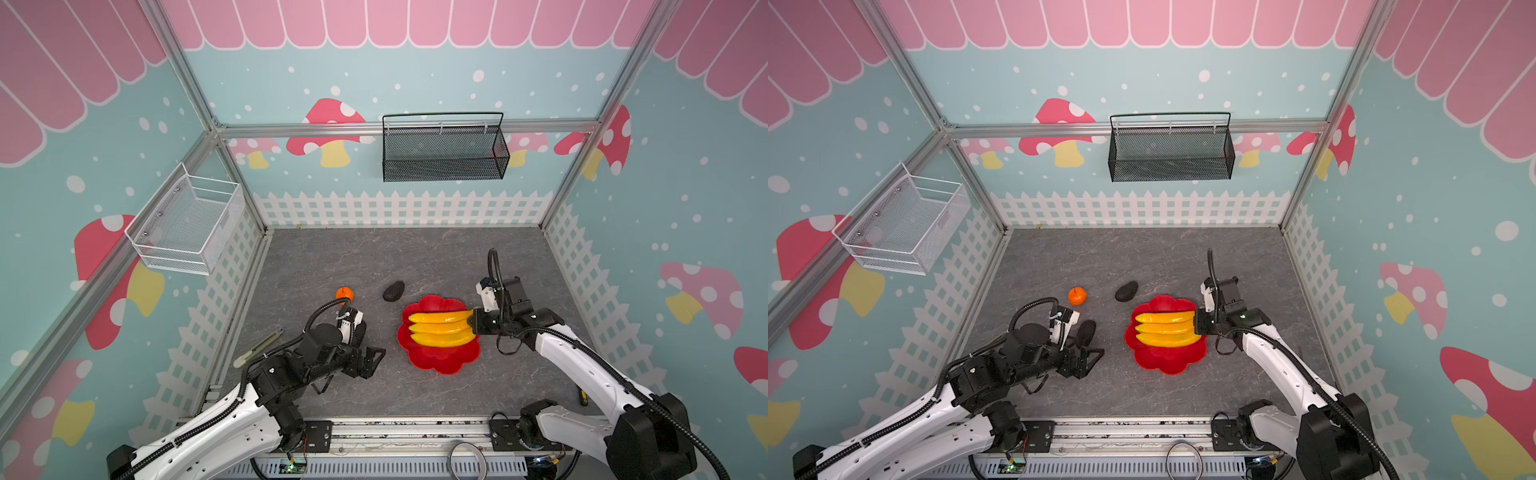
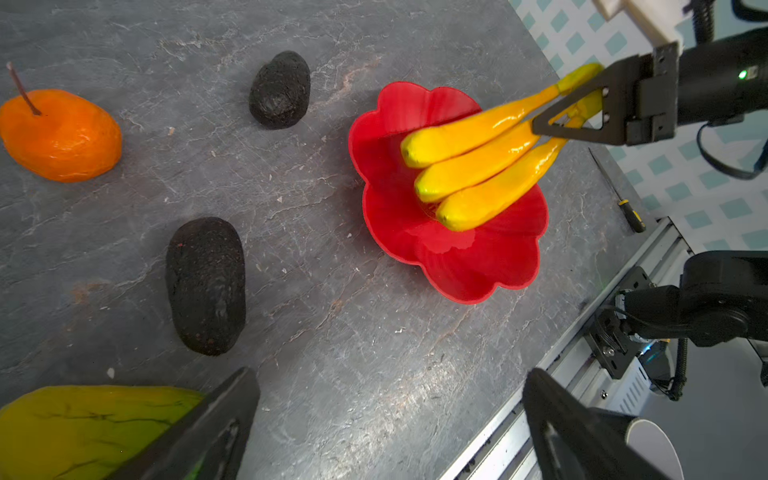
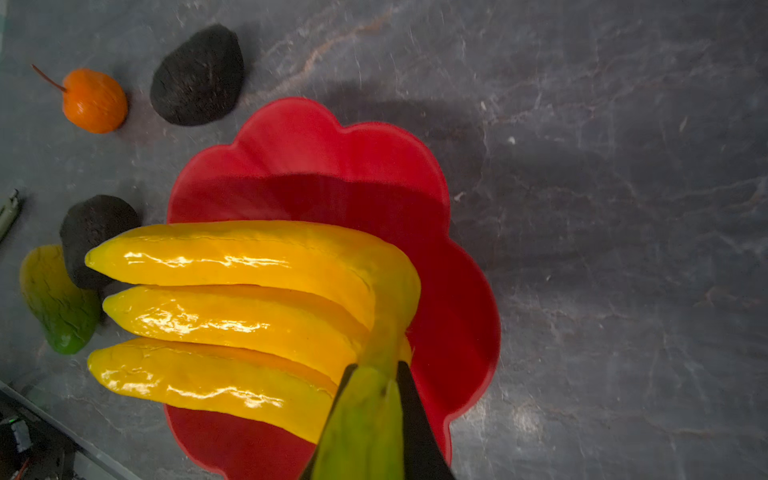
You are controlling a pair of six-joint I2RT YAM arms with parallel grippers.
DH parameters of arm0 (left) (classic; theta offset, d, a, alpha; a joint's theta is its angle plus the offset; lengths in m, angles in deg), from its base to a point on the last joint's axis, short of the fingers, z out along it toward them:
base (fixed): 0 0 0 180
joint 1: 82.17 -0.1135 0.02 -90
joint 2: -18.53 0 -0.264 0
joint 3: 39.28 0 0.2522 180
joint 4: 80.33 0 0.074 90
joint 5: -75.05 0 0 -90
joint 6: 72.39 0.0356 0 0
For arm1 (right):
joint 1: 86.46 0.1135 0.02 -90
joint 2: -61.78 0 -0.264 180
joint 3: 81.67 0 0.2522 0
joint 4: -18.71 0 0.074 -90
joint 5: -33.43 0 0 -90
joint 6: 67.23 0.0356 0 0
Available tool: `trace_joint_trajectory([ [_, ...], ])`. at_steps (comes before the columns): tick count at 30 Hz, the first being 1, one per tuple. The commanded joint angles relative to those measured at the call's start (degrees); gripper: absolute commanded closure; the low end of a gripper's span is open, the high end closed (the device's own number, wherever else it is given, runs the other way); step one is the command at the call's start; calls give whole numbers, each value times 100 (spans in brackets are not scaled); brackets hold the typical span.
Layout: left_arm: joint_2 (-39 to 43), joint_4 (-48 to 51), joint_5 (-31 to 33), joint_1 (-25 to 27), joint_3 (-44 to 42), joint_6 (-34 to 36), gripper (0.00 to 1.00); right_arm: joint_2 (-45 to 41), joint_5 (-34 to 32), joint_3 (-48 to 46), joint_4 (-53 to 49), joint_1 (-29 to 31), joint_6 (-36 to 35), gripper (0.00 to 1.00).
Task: Place and organize the fake fruits in the fruit bowl
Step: 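Carry the banana bunch with the right gripper and lower it into the red bowl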
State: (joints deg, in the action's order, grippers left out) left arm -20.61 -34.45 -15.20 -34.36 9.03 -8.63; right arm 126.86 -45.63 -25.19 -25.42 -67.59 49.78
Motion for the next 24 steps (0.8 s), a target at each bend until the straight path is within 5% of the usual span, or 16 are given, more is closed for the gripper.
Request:
trace_joint_trajectory([
  [1, 157, 54, 46, 35, 19, -152, 1, -41, -189, -108, -185, 54, -148, 95],
  [16, -136, -554, -97, 44, -67, -46, 1, 482, -402, -97, 357, 204, -117, 89],
  [19, -392, -669, 45, 44, 55, 136, 1, 497, -390, -32, 403, 224, -137, 83],
  [24, -1271, -564, 768, 49, 680, 558, 1, 348, -475, 66, 399, 231, -226, 54],
])
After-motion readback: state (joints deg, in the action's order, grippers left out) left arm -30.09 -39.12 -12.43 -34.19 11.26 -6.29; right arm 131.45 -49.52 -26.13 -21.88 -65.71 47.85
